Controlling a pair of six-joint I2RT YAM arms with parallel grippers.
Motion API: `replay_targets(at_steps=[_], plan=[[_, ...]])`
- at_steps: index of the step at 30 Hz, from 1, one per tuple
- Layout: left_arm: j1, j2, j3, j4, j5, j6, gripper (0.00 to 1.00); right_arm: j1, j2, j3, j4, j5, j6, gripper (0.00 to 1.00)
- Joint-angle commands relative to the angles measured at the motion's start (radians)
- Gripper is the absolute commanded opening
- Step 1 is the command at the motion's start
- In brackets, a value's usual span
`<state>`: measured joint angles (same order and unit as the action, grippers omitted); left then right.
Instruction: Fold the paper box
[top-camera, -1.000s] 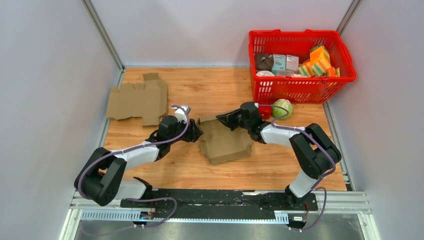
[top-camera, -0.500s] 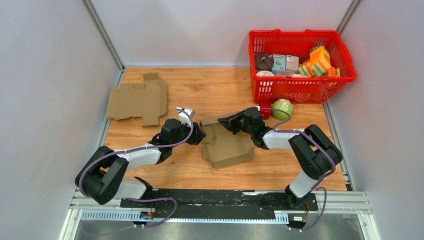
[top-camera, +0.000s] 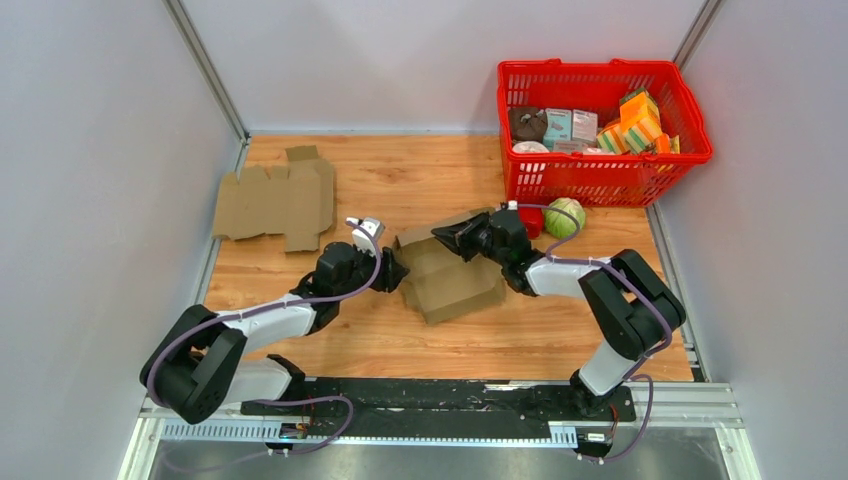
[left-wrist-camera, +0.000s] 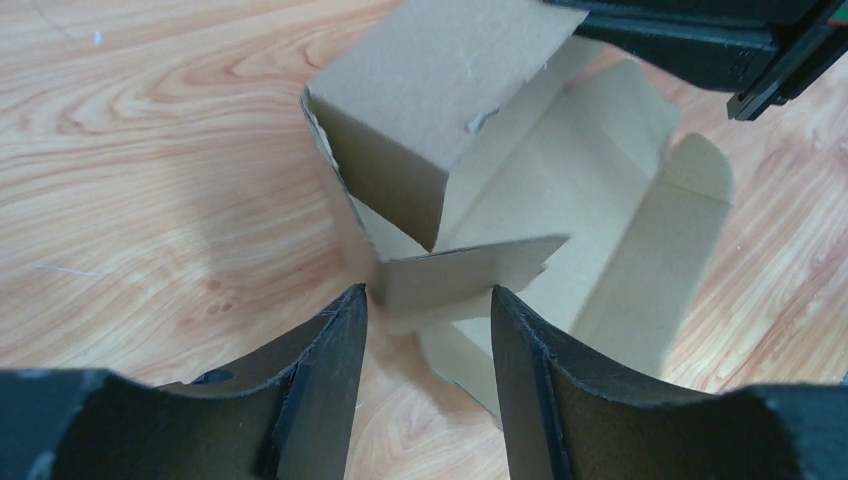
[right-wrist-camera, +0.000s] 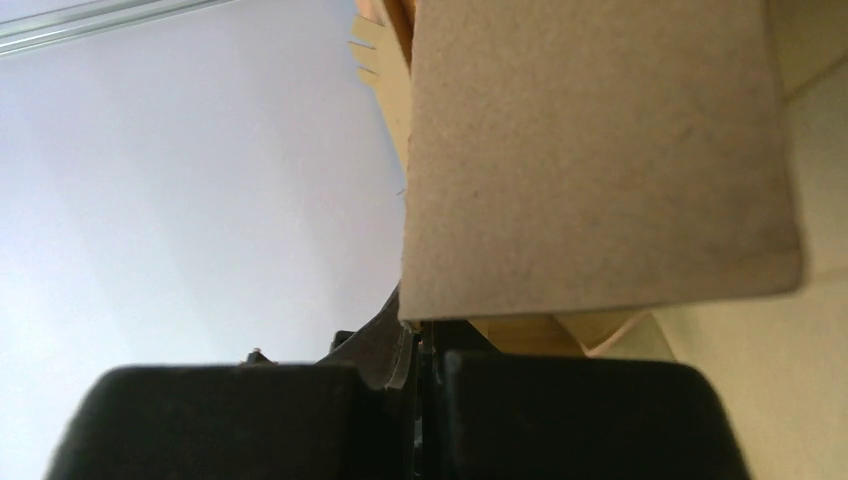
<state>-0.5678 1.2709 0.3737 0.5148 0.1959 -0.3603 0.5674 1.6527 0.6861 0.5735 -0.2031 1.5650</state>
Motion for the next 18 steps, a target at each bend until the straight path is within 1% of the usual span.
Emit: replay_targets(at_steps=[1, 5, 6, 8, 10, 13, 15, 18], plan=[[0.000, -0.042, 0.034, -0.033, -0.065, 0.012, 0.57, -0.009, 0.013, 0.079, 0.068, -0.004, -0.019, 0.00], [0.014, -0.004, 0.053, -0.013, -0.053, 0.011, 0.56, -0.009, 0.039, 0.093, 0.089, -0.015, -0.016, 0.00], [0.017, 0.002, 0.059, -0.016, -0.058, 0.008, 0.53, -0.009, 0.042, 0.089, 0.098, -0.015, -0.032, 0.01], [0.023, -0.004, 0.047, 0.003, -0.065, 0.000, 0.53, -0.011, 0.062, 0.060, 0.133, -0.015, -0.051, 0.02], [0.025, -0.012, 0.027, 0.014, -0.090, 0.004, 0.54, -0.018, 0.096, 0.041, 0.210, -0.041, -0.056, 0.02], [0.034, 0.013, 0.045, -0.021, -0.098, 0.030, 0.54, -0.021, 0.165, 0.026, 0.288, -0.055, -0.056, 0.03], [0.042, 0.022, 0.042, 0.004, -0.086, 0.023, 0.54, -0.024, 0.202, 0.035, 0.299, -0.056, -0.062, 0.03], [0.042, 0.034, 0.041, 0.016, -0.093, 0.024, 0.54, -0.032, 0.211, 0.041, 0.299, -0.053, -0.063, 0.03]])
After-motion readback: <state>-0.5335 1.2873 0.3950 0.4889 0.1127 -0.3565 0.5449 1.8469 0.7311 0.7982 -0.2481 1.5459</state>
